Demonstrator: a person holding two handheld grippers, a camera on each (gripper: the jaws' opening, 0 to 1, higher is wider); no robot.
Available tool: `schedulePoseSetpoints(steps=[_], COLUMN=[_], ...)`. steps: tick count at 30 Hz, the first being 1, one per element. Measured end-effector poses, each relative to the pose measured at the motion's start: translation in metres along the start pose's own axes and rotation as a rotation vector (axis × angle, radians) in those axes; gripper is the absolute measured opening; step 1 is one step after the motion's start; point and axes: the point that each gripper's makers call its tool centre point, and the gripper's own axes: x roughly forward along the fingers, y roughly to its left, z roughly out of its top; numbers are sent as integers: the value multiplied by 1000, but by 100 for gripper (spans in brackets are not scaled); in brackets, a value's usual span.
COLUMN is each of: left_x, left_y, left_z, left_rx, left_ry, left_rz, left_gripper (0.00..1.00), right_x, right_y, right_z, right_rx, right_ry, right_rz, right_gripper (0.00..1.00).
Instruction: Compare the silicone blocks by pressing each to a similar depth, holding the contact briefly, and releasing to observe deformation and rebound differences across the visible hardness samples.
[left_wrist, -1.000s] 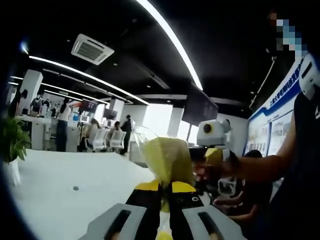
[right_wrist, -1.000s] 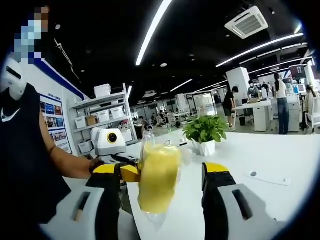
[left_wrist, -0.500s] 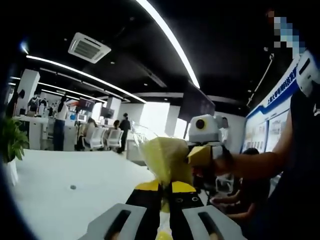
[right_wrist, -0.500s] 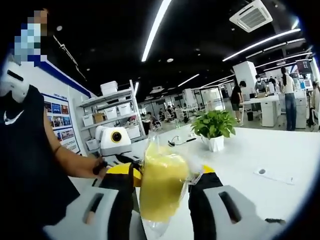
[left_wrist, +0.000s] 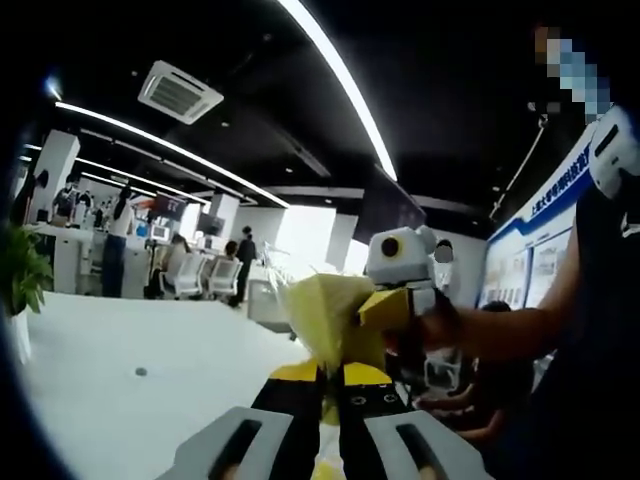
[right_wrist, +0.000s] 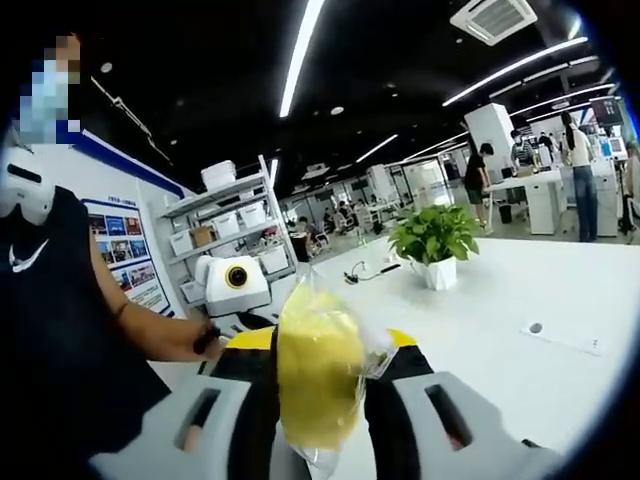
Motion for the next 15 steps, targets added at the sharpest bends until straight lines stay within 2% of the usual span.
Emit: schedulePoseSetpoints(steps=[8,12,15], left_x=[-4,-4,-5], left_y=[1,0,-1], left_z=[-3,-6,-4], left_rx=[19,25,30], left_ry=[9,23,22], left_rz=[19,23,25], left_gripper=[5,6,6], right_x=[4,3,2], right_y=[8,10,15], right_z=[-4,-7,-6], right_rx=[-84,-91,-164], right_ry=[27,38,17], right_rz=[15,25,52], right_gripper=[15,9,6])
